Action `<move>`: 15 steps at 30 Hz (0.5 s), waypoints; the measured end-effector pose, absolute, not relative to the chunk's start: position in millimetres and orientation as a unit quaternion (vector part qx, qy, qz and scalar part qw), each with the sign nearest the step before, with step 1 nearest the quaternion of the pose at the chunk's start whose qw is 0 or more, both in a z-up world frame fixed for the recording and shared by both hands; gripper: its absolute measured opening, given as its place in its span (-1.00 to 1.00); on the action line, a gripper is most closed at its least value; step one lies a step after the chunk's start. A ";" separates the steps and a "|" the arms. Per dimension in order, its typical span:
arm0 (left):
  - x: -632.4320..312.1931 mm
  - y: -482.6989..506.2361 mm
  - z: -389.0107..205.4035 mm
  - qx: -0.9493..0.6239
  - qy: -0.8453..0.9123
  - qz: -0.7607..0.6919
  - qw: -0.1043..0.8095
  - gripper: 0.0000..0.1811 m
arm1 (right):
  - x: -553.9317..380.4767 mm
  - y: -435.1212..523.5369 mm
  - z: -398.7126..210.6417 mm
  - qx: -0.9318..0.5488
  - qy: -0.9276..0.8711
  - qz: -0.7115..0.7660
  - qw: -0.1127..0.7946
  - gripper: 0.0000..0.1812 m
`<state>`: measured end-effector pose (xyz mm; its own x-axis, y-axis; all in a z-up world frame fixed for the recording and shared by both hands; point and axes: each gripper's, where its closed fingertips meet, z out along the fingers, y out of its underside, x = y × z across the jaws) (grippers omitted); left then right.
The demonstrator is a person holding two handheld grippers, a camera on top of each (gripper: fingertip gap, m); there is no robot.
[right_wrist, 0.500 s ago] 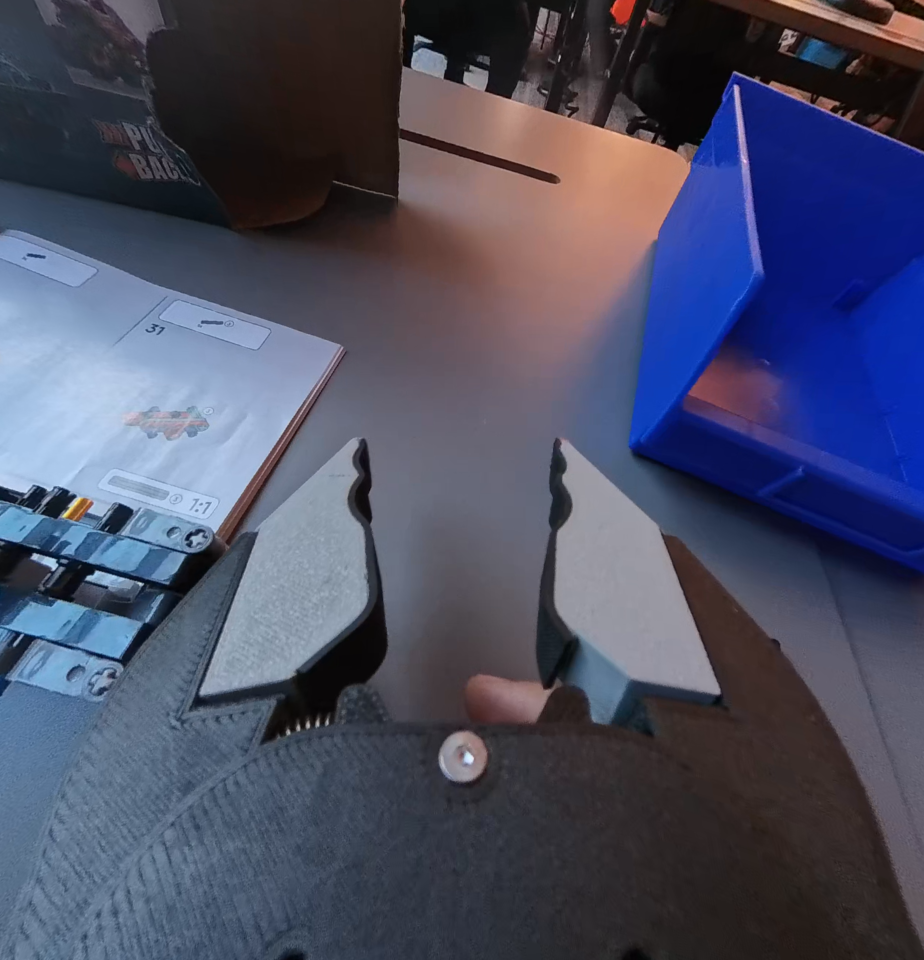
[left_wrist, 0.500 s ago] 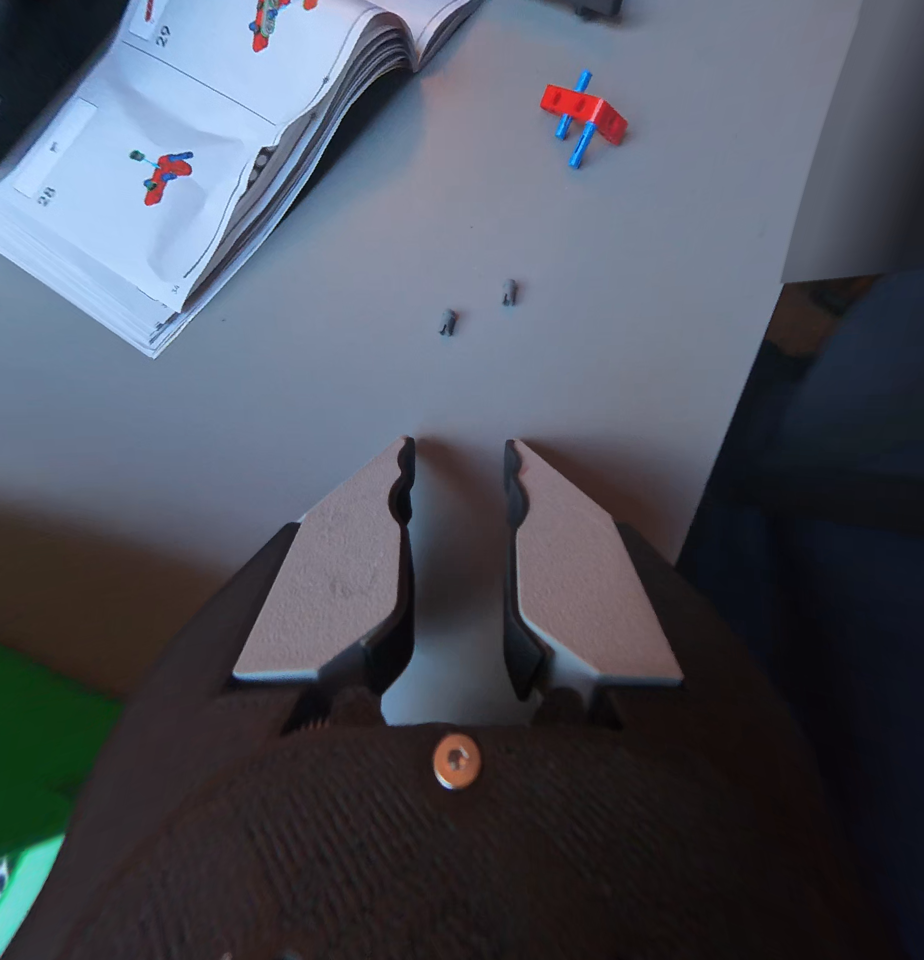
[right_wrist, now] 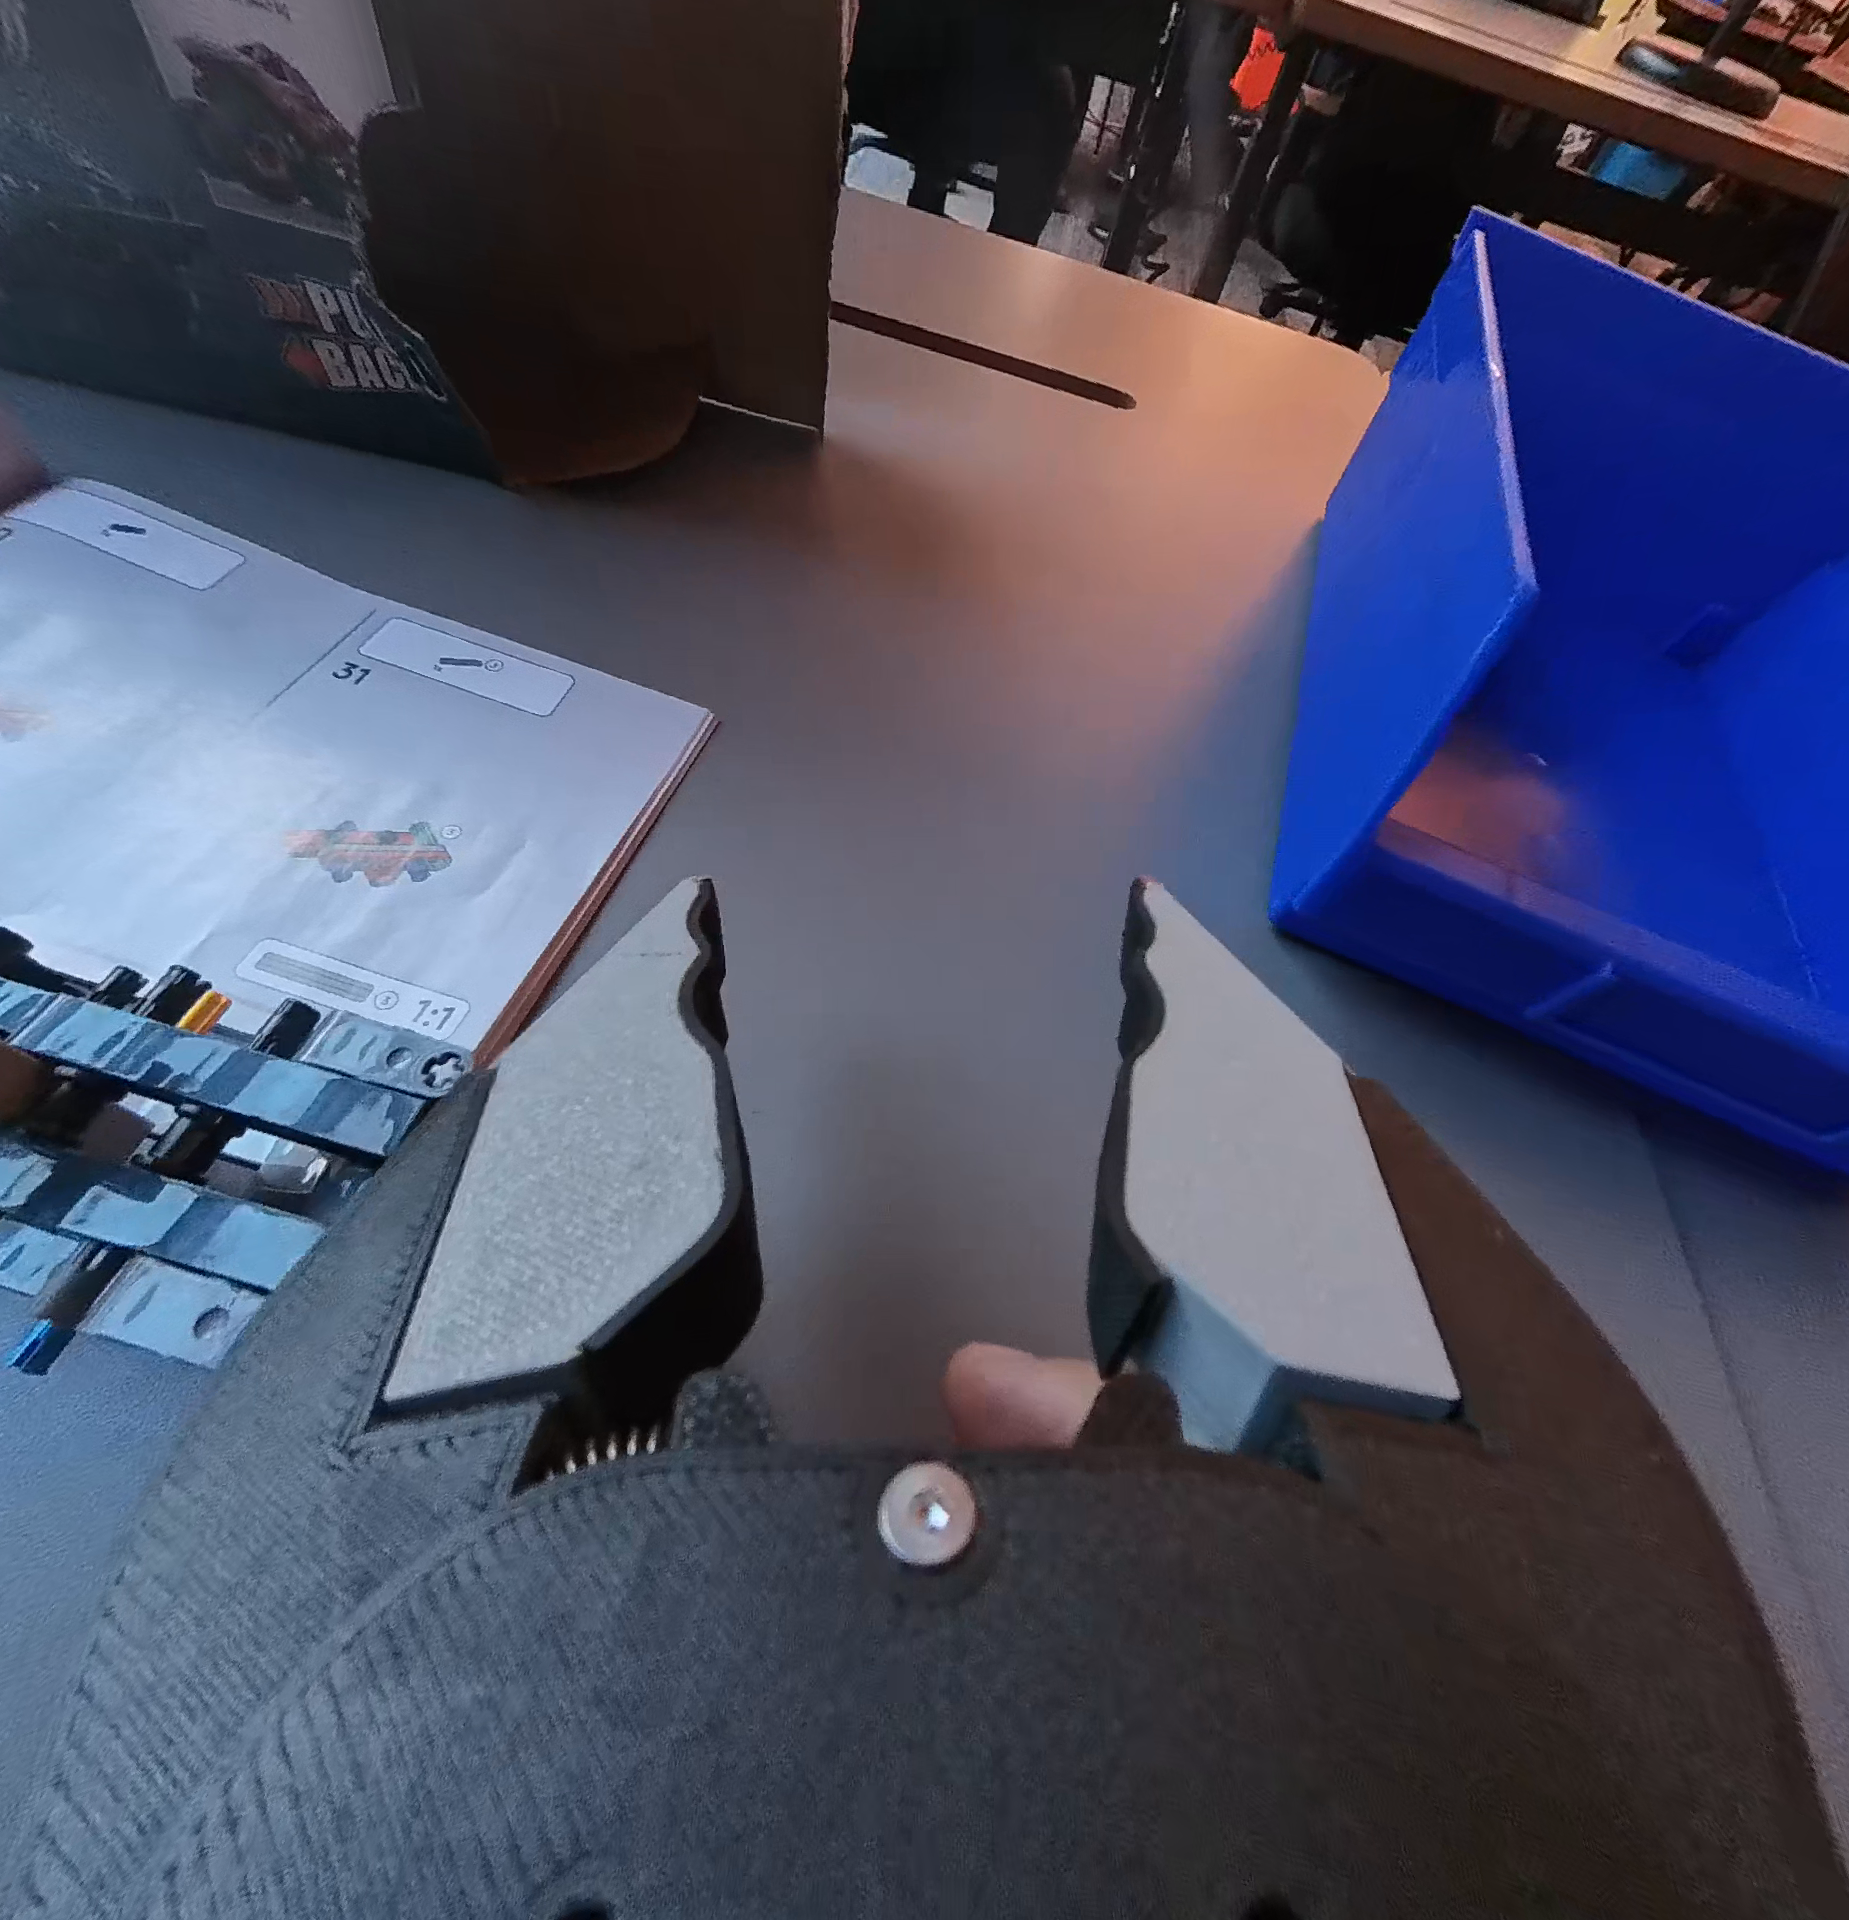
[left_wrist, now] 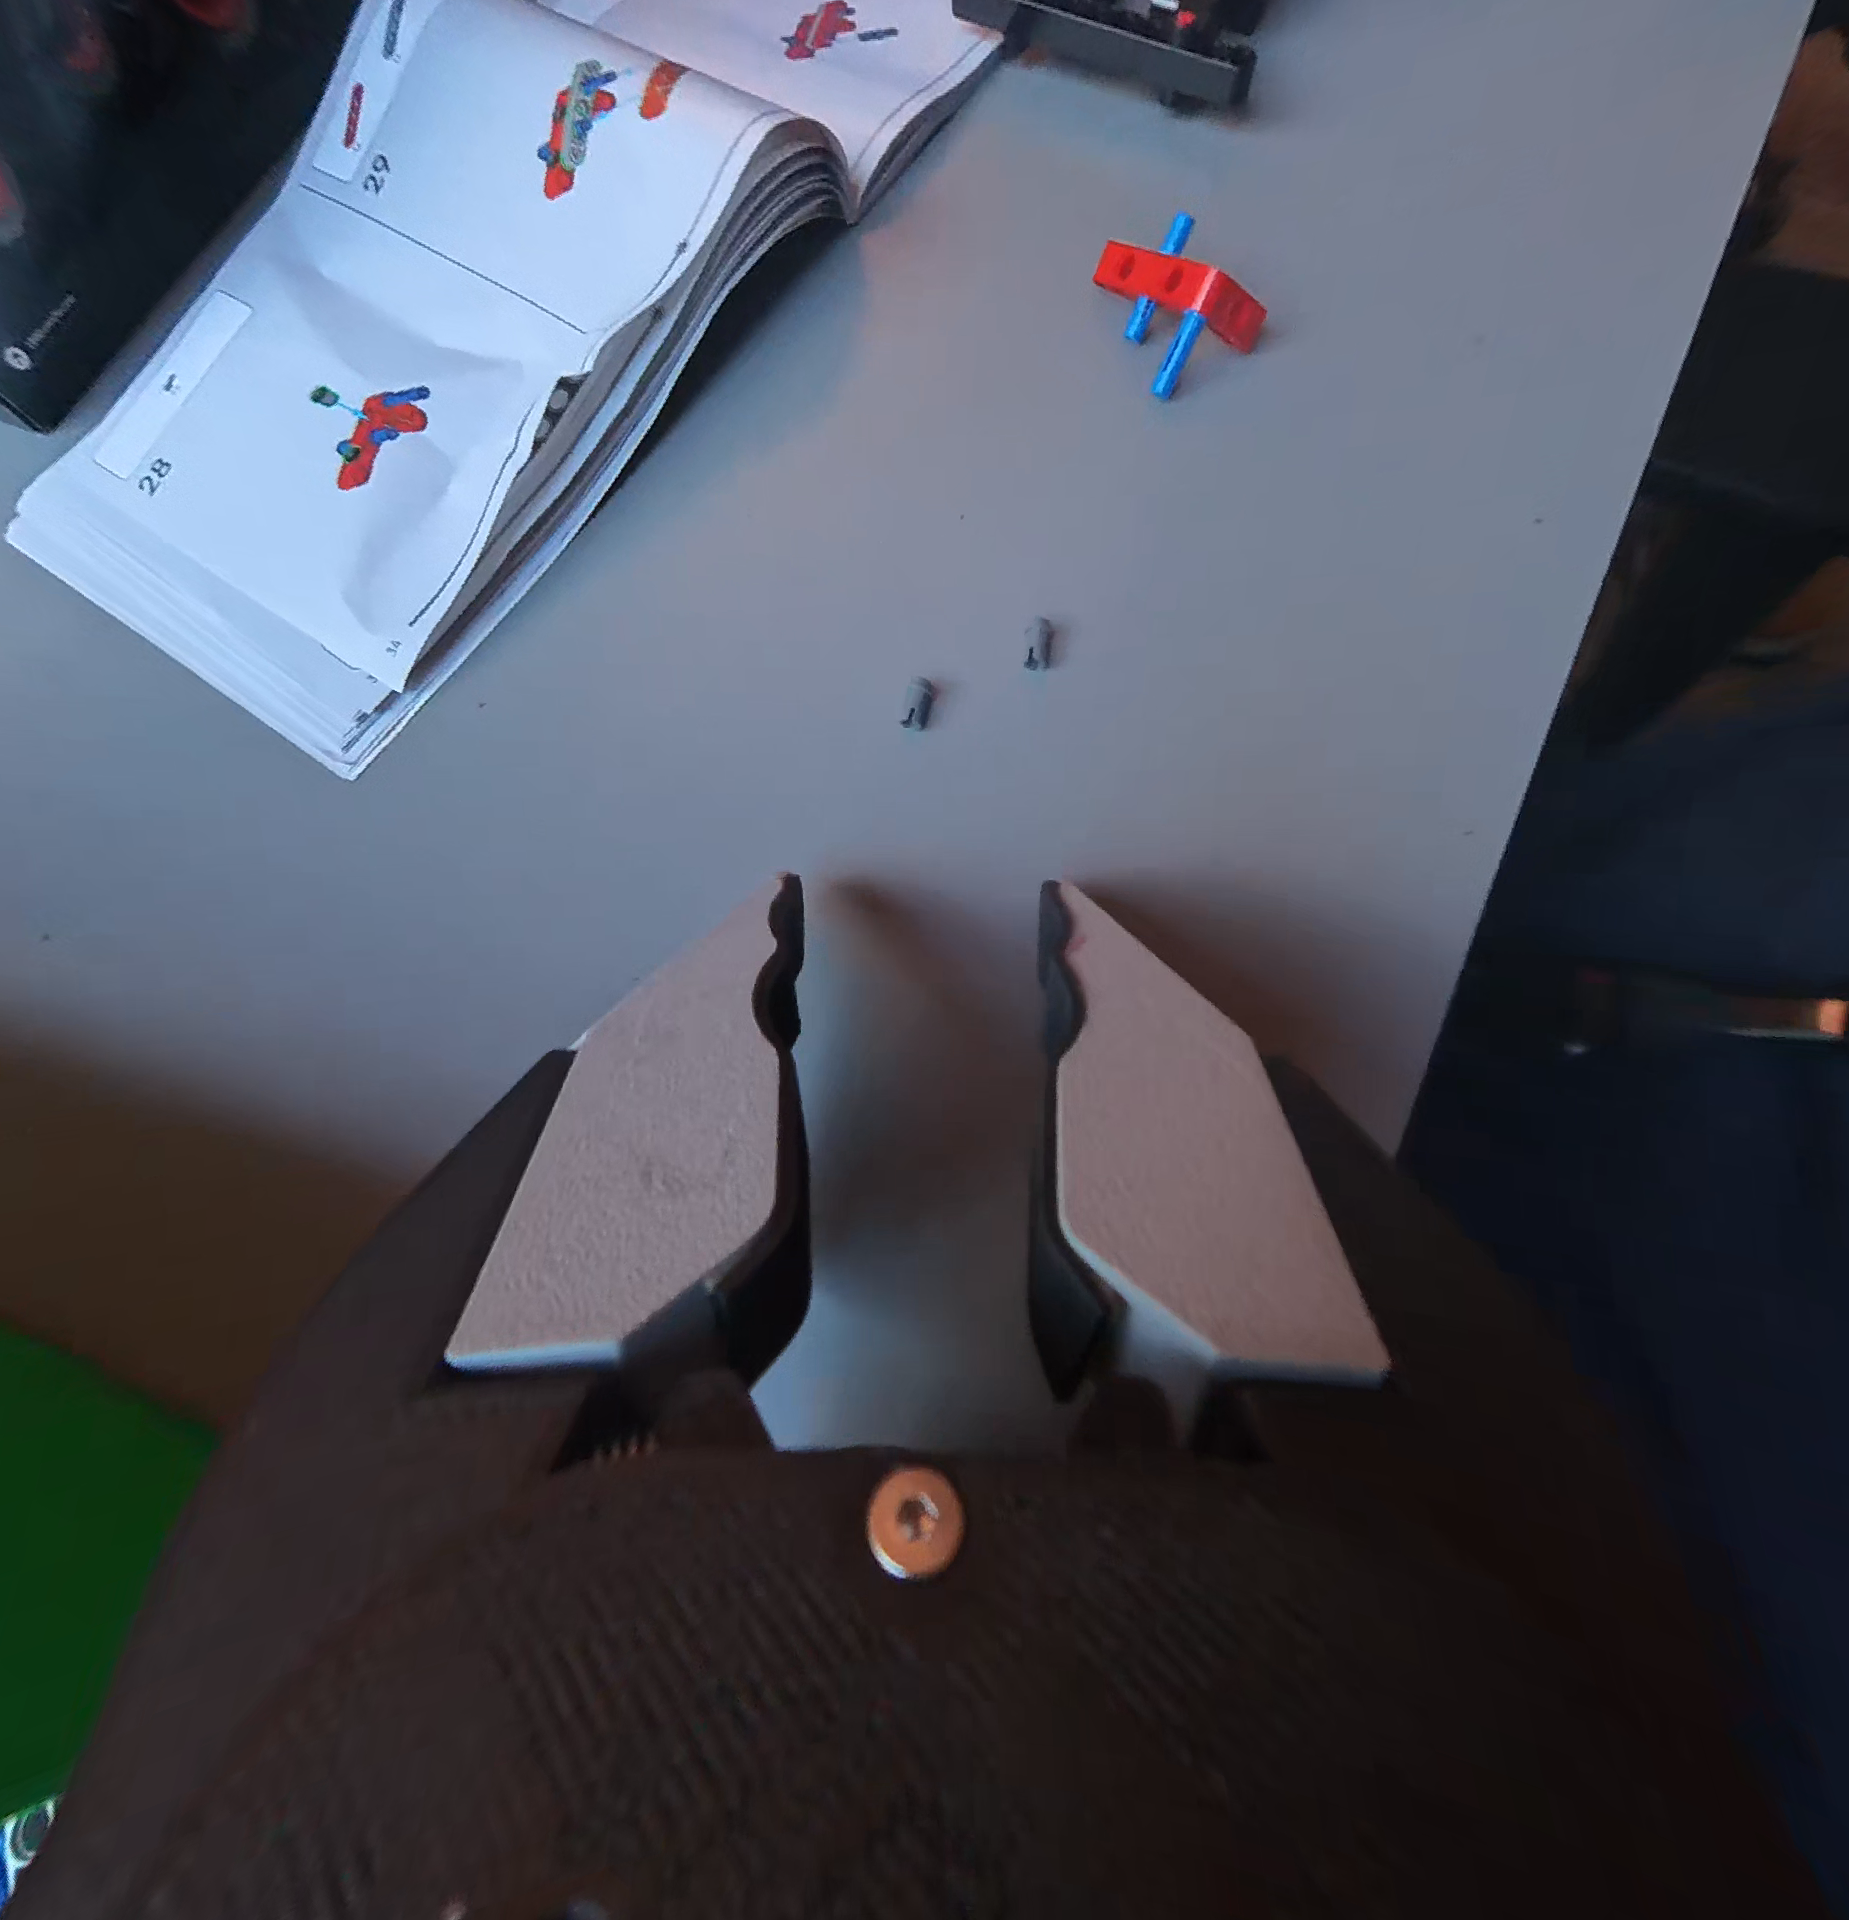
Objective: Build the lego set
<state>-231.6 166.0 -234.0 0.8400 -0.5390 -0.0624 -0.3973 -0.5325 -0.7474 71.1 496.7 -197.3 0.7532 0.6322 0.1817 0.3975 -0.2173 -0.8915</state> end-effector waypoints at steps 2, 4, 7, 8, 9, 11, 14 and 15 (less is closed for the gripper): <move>-231.6 165.9 -236.4 -0.874 0.269 -0.089 0.394 -0.53 | 69.8 495.3 -196.8 -0.771 -0.335 0.117 0.529 -0.17; -231.4 165.7 -238.5 -0.878 0.268 -0.093 0.387 -0.52 | 69.0 493.9 -195.9 -0.769 -0.337 0.120 0.531 -0.18; -231.1 165.7 -238.5 -0.877 0.269 -0.094 0.387 -0.53 | 68.3 492.5 -195.1 -0.766 -0.338 0.126 0.531 -0.19; -231.1 165.7 -238.5 -0.877 0.269 -0.094 0.387 -0.53 | 68.0 491.9 -194.9 -0.766 -0.339 0.127 0.532 -0.19; -231.1 165.7 -238.5 -0.877 0.269 -0.094 0.387 -0.53 | 67.9 491.7 -194.6 -0.765 -0.339 0.128 0.532 -0.19; -230.9 165.6 -238.6 -0.877 0.270 -0.094 0.387 -0.54 | 67.6 491.8 -195.1 -0.766 -0.340 0.127 0.531 -0.19; -231.1 165.9 -238.7 -0.877 0.268 -0.095 0.386 -0.54 | 66.7 492.4 -197.3 -0.769 -0.342 0.127 0.525 -0.18; -230.9 165.7 -238.7 -0.877 0.269 -0.095 0.387 -0.54 | 66.3 492.4 -197.4 -0.769 -0.342 0.127 0.525 -0.18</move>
